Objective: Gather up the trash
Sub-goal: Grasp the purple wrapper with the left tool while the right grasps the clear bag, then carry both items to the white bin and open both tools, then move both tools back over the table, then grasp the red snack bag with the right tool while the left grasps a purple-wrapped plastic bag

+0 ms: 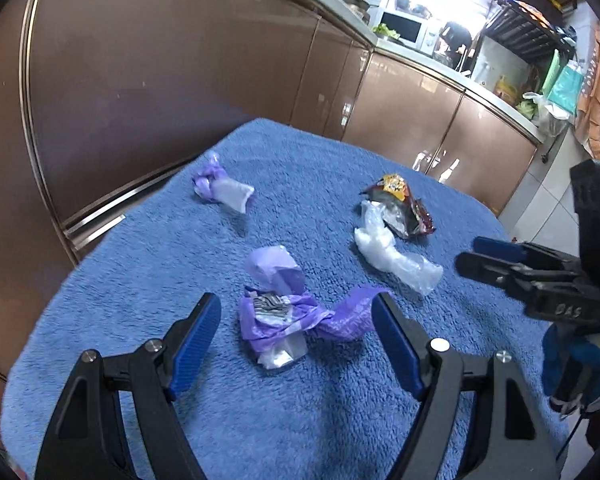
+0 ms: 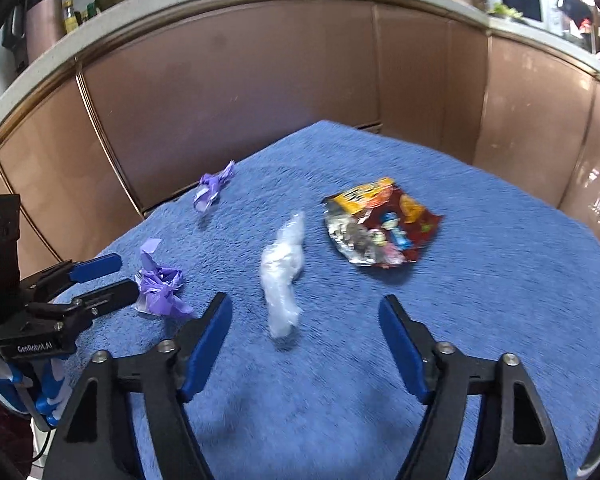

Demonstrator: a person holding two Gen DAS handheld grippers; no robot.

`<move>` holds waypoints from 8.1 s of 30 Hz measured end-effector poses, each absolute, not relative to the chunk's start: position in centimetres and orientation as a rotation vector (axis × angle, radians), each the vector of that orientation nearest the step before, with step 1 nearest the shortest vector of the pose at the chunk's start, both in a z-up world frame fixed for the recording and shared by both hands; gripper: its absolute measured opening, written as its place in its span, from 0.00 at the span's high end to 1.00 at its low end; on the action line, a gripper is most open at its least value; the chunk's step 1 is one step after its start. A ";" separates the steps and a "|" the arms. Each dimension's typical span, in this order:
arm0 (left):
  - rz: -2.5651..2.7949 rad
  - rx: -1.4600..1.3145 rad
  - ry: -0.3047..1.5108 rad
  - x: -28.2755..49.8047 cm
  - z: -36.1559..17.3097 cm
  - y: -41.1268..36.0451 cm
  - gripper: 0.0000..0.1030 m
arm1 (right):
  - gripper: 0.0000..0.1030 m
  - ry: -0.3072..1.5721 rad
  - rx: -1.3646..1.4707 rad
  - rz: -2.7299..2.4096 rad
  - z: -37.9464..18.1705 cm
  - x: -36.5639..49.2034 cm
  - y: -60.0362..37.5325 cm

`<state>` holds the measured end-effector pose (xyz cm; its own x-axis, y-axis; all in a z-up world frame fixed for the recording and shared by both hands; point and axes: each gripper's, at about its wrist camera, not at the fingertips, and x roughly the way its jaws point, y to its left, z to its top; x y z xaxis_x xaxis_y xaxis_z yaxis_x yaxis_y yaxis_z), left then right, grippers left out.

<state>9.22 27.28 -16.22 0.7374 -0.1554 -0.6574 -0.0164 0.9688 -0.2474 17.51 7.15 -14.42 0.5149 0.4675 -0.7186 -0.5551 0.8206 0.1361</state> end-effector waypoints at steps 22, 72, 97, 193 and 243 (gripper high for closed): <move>-0.087 -0.283 0.825 11.3 -19.1 27.5 0.59 | 0.82 0.948 -0.095 0.698 -19.0 21.5 11.6; -0.291 -0.054 0.640 5.2 -3.0 4.7 0.68 | 0.83 0.581 0.217 0.318 -5.3 5.0 -22.4; -0.753 0.247 0.900 25.1 -13.7 -36.5 0.67 | 0.82 0.781 0.431 -0.216 -21.0 15.0 -49.8; -0.043 -0.018 0.376 -2.3 -1.2 7.2 0.25 | 0.00 0.340 -0.015 0.052 2.6 -3.2 -15.9; 0.130 -0.318 0.830 24.9 -18.9 32.7 0.45 | 0.00 0.889 -0.030 0.566 -17.5 31.1 9.4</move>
